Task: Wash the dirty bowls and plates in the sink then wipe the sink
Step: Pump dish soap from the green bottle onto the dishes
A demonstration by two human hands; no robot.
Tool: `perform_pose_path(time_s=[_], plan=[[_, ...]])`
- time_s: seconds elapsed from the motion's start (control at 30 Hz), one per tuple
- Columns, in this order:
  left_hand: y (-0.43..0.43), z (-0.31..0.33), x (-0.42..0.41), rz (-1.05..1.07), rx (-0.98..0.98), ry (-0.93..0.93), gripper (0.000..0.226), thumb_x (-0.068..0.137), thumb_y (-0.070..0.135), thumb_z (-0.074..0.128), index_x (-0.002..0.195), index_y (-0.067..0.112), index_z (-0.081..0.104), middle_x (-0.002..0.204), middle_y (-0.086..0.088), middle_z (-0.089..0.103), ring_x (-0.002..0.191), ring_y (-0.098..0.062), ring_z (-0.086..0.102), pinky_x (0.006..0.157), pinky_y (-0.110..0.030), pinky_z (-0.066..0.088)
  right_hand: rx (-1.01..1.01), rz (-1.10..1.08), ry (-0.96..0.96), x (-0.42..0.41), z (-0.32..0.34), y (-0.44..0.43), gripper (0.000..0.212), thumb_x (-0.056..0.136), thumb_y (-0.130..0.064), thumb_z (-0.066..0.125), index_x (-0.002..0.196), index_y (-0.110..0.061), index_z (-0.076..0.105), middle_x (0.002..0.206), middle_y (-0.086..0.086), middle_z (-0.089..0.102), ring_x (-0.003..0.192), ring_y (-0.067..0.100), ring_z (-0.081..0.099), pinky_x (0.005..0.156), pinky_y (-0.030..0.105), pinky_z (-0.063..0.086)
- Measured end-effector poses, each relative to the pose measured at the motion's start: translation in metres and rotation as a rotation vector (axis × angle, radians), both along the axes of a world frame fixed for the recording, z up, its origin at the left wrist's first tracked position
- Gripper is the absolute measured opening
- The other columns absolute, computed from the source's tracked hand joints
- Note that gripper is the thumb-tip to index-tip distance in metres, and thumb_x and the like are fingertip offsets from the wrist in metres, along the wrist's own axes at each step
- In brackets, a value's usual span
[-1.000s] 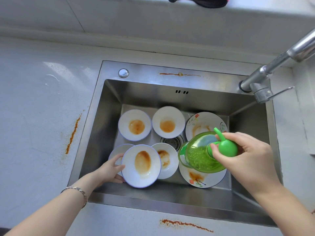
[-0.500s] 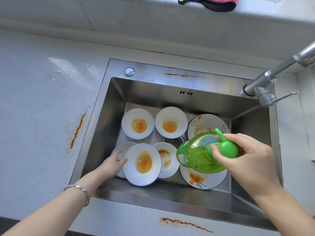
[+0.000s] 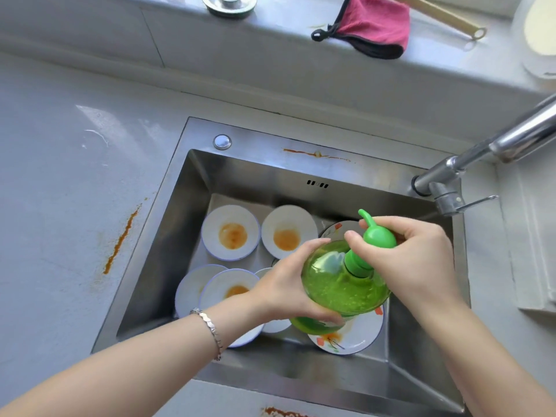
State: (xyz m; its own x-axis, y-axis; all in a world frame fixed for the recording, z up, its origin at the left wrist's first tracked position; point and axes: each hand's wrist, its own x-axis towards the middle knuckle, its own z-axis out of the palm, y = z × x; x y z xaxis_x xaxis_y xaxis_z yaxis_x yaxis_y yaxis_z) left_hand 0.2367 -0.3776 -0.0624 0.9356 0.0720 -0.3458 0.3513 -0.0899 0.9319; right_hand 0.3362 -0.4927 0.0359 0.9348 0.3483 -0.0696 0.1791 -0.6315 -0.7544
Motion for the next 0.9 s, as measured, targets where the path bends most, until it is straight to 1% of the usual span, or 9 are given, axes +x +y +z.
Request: perform_pose_path(time_s=[0.17, 0.3, 0.37, 0.47, 0.57, 0.67, 0.7, 0.8, 0.9], plan=[[0.007, 0.000, 0.003, 0.135, -0.011, 0.041, 0.088, 0.038, 0.039, 0.088, 0.115, 0.051, 0.048, 0.111, 0.019, 0.064, 0.106, 0.001, 0.059, 0.096, -0.030, 0.048, 0.108, -0.014, -0.038, 0.014, -0.015, 0.015, 0.024, 0.071, -0.027, 0.078, 0.094, -0.029, 0.068, 0.080, -0.021, 0.065, 0.072, -0.002, 0.062, 0.075, 0.014, 0.048], [0.011, 0.002, 0.006, 0.172, -0.060, 0.094, 0.076, 0.048, 0.018, 0.092, 0.105, 0.047, 0.052, 0.099, 0.020, 0.067, 0.093, 0.008, 0.062, 0.082, -0.012, 0.046, 0.043, 0.100, -0.205, 0.019, -0.030, 0.022, 0.022, 0.081, -0.037, 0.067, 0.098, -0.023, 0.065, 0.079, -0.012, 0.060, 0.071, 0.006, 0.053, 0.068, 0.013, 0.040], [0.013, -0.001, 0.004, 0.189, -0.085, 0.120, 0.070, 0.053, 0.009, 0.090, 0.099, 0.045, 0.053, 0.093, 0.022, 0.067, 0.087, 0.012, 0.061, 0.075, -0.007, 0.045, 0.001, 0.143, -0.287, 0.018, -0.042, 0.025, 0.032, 0.085, -0.043, 0.054, 0.102, -0.018, 0.064, 0.090, -0.009, 0.058, 0.084, 0.011, 0.049, 0.077, 0.016, 0.038], [0.014, -0.010, -0.003, 0.177, -0.134, 0.159, 0.068, 0.052, 0.007, 0.090, 0.099, 0.041, 0.055, 0.096, 0.018, 0.069, 0.091, 0.008, 0.063, 0.082, -0.014, 0.050, 0.034, 0.156, -0.324, 0.013, -0.062, 0.026, 0.034, 0.088, -0.034, 0.047, 0.099, -0.008, 0.065, 0.103, -0.002, 0.059, 0.100, 0.013, 0.049, 0.092, 0.007, 0.030], [0.013, -0.022, -0.008, 0.173, -0.172, 0.183, 0.075, 0.044, 0.017, 0.090, 0.109, 0.034, 0.057, 0.108, 0.007, 0.070, 0.100, -0.003, 0.065, 0.090, -0.025, 0.051, 0.112, 0.129, -0.274, 0.004, -0.078, 0.025, 0.032, 0.088, -0.030, 0.048, 0.098, -0.005, 0.065, 0.099, -0.005, 0.058, 0.095, 0.003, 0.052, 0.087, 0.000, 0.032], [0.015, -0.034, -0.009, 0.148, -0.158, 0.220, 0.080, 0.039, 0.027, 0.089, 0.113, 0.032, 0.057, 0.109, 0.006, 0.069, 0.103, -0.006, 0.064, 0.092, -0.029, 0.051, 0.129, 0.090, -0.244, -0.001, -0.089, 0.027, 0.032, 0.086, -0.030, 0.049, 0.097, -0.006, 0.067, 0.099, -0.007, 0.059, 0.095, 0.002, 0.053, 0.085, 0.003, 0.037], [0.015, -0.036, -0.010, 0.127, -0.146, 0.239, 0.081, 0.039, 0.026, 0.091, 0.112, 0.034, 0.056, 0.108, 0.007, 0.069, 0.102, -0.003, 0.063, 0.092, -0.027, 0.051, 0.128, 0.093, -0.242, -0.005, -0.092, 0.026, 0.032, 0.085, -0.029, 0.050, 0.097, -0.005, 0.067, 0.099, -0.005, 0.060, 0.096, 0.003, 0.054, 0.088, 0.005, 0.037], [0.013, -0.037, -0.020, 0.064, -0.049, 0.275, 0.082, 0.045, 0.016, 0.093, 0.110, 0.040, 0.049, 0.106, 0.020, 0.062, 0.096, 0.018, 0.055, 0.084, -0.005, 0.043, 0.142, 0.143, -0.223, -0.027, -0.099, 0.017, 0.030, 0.086, -0.025, 0.053, 0.098, -0.002, 0.067, 0.103, 0.000, 0.062, 0.101, 0.006, 0.055, 0.095, 0.009, 0.037], [0.007, -0.031, -0.028, 0.069, -0.006, 0.251, 0.084, 0.045, 0.020, 0.094, 0.110, 0.046, 0.048, 0.108, 0.022, 0.063, 0.100, 0.017, 0.054, 0.086, -0.006, 0.042, 0.169, 0.242, -0.281, -0.037, -0.093, 0.014, 0.036, 0.090, -0.029, 0.053, 0.103, 0.001, 0.065, 0.106, 0.003, 0.060, 0.105, 0.008, 0.054, 0.100, 0.012, 0.036]])
